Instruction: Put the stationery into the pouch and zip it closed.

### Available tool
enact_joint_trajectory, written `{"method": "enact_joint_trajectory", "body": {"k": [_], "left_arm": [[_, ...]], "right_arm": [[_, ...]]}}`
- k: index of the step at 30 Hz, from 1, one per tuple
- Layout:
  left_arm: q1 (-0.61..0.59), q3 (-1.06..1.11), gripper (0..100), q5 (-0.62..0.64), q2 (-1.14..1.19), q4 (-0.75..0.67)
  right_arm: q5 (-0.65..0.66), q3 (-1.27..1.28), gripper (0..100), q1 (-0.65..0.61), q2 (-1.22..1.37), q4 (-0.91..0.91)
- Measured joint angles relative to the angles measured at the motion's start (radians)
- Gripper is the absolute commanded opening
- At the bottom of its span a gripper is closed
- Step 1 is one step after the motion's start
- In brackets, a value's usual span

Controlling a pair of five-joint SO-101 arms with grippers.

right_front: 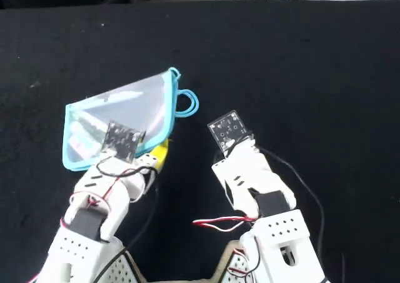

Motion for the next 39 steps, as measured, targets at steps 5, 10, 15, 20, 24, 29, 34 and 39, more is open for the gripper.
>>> {"method": "enact_joint_trajectory", "body": {"k": [5,10,15,20,24,29,34,39], "left_arm": [[0.011,-0.130,18,0.005,0.227,-0.002],[0.015,-0.293,18,0.011,0.336,-0.008],[0.015,-0.419,18,0.011,0.477,-0.072],[0.015,-0.534,18,0.011,0.637,-0.077],[0.015,-0.568,16,0.005,0.669,-0.035],[-0.051,-0.560,2,-0.046,0.574,0.098],[-0.192,-0.387,5,-0.054,0.354,0.130],[-0.351,-0.173,5,-0.063,0.097,0.181]], "right_arm": [[0.000,0.000,1.1,0.000,0.000,0.000],[0.000,0.000,1.1,0.000,0.000,0.000],[0.000,0.000,1.1,0.000,0.000,0.000],[0.000,0.000,1.1,0.000,0.000,0.000],[0.000,0.000,1.1,0.000,0.000,0.000],[0.000,0.000,1.1,0.000,0.000,0.000],[0.000,0.000,1.1,0.000,0.000,0.000],[0.000,0.008,1.1,-0.005,0.000,0.000]]}}
